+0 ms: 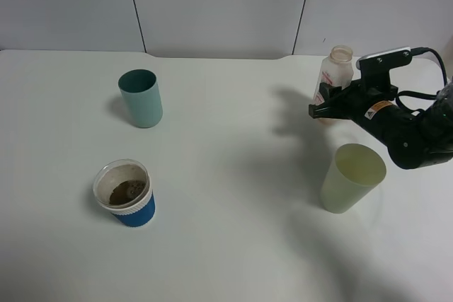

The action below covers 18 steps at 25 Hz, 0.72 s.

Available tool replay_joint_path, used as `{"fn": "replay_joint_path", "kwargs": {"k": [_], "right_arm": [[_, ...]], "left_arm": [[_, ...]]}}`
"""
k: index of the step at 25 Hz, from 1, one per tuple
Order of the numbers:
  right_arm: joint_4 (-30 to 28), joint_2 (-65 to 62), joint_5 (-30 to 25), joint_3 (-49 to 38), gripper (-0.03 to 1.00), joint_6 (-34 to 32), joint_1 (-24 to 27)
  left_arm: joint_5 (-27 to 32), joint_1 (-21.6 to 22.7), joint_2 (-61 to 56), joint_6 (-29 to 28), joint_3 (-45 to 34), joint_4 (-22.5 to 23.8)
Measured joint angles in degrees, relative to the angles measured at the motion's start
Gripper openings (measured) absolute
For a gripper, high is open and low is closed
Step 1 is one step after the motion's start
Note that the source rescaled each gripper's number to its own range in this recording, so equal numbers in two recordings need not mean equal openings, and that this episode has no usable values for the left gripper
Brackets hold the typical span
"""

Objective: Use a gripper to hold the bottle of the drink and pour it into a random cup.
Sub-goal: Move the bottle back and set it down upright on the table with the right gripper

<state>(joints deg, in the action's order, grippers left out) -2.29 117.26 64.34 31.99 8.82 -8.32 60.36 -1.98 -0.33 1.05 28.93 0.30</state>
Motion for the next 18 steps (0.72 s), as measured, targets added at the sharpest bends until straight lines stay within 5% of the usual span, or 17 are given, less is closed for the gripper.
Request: {"fn": "replay_joint_path", "kwargs": {"k": [10,16,18], "right_arm": [[0.0,0.0,0.1,0.0,0.02,0.0,0.0],[0.0,0.5,-0.4,0.0,0.63,-0.8,0.0],[0.0,0.5,-0.4,0.0,0.7,-0.8,0.0]], "left_arm": [[0.1,0.0,0.0,0.0,0.0,0.0],[0.1,0.0,0.0,0.0,0.0,0.0],[0.1,0.0,0.0,0.0,0.0,0.0]]}}
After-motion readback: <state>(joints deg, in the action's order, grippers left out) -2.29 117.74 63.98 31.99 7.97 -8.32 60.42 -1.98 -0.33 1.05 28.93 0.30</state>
